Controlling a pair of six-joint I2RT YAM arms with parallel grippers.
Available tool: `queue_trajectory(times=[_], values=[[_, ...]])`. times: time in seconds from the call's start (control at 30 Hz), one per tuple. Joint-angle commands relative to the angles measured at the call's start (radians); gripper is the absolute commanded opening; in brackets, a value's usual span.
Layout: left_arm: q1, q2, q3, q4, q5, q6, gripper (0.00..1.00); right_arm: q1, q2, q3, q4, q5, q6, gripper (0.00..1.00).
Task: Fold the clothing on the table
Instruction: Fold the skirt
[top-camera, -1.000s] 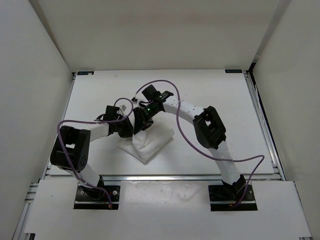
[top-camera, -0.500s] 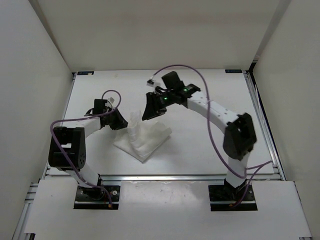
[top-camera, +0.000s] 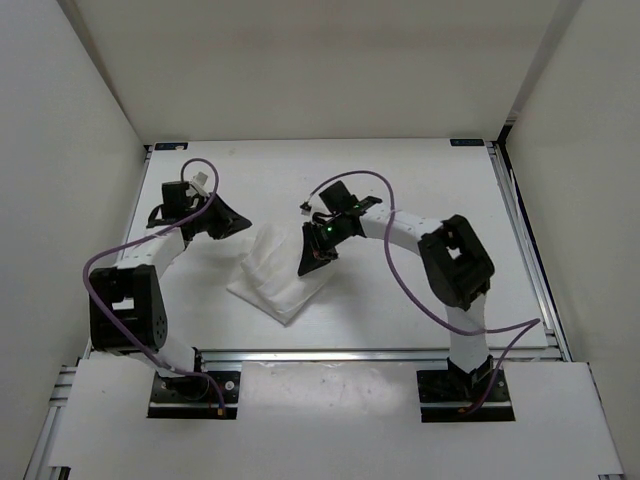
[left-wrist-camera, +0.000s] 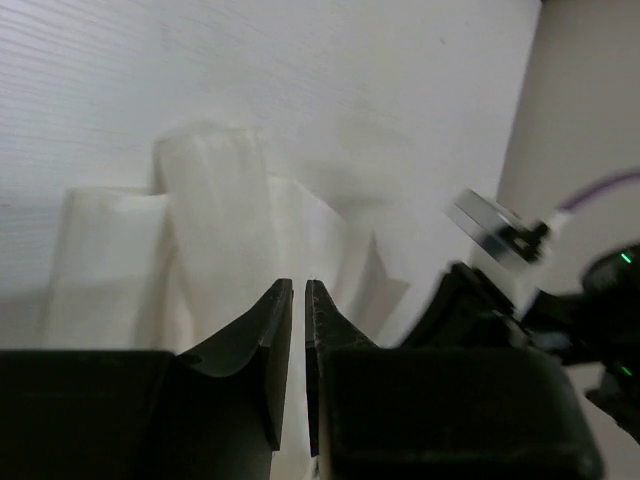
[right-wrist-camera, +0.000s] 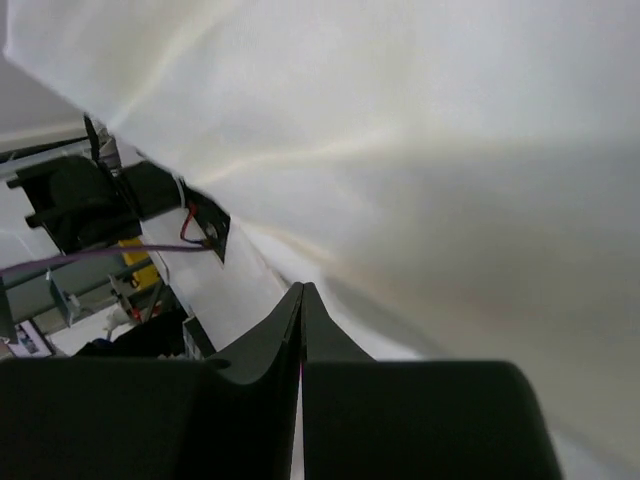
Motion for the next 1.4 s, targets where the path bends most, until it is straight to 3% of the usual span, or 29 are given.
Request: queue_trajectory(times=[0.0,0.27,0.4,0.67,1.03,1.2,1.33,1.37], values=[[-0.062,-0.05,0.031,0.08,0.166,-0.089,0.2,0.018,0.089,0.144,0.071,-0.059,0.019,0.01],[-0.214,-0.102,-0.118,0.24,0.243,-0.212,0.19,0.059,0.376,0.383,-0.03,-0.124,-0.018,0.0],[-0.216,-0.131,-0.171,0.128,0.163,-0.136,0.17,0.044,0.363,0.379,-0.015,-0.101,-0.02,0.0],[-0.182,-0.145,-0.227,-0.134,-0.24,0.096,0.03,-0.049,0.115,0.193,0.04,-0.07,-0.021,0.0],[-0.199,-0.179,-0.379,-0.132,-0.441,0.116,0.0,-0.212,-0.34,-0.093,0.048,-0.019,-0.015,0.05],[-0.093,-0.192,-0.453,0.019,-0.294,0.078,0.0,-0.286,-0.487,-0.196,0.029,-0.021,-0.013,0.07],[-0.032,-0.208,-0.312,0.033,-0.141,0.047,0.02,-0.336,-0.584,-0.253,-0.015,-0.007,-0.047,0.26],[-0.032,-0.209,-0.239,0.02,-0.076,0.045,0.07,-0.361,-0.62,-0.262,-0.015,-0.005,-0.049,0.3]])
